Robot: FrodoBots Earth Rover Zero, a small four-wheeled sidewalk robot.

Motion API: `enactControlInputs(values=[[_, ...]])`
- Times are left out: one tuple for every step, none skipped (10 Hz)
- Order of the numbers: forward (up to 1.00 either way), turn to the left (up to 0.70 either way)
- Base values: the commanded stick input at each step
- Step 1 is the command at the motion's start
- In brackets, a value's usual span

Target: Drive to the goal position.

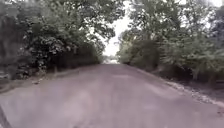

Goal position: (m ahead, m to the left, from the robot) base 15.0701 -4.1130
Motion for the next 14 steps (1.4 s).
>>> enactControlInputs(values=[[1.00, -0.09], [1.00, -0.09], [1.00, -0.09], [1.00, -0.07], [1.00, -0.06], [1.00, -0.06], [1.00, -0.06], [1.00, -0.06], [1.00, -0.06], [1.00, -0.06], [1.00, -0.05], [1.00, -0.05], [1.00, -0.05], [1.00, -0.05]])
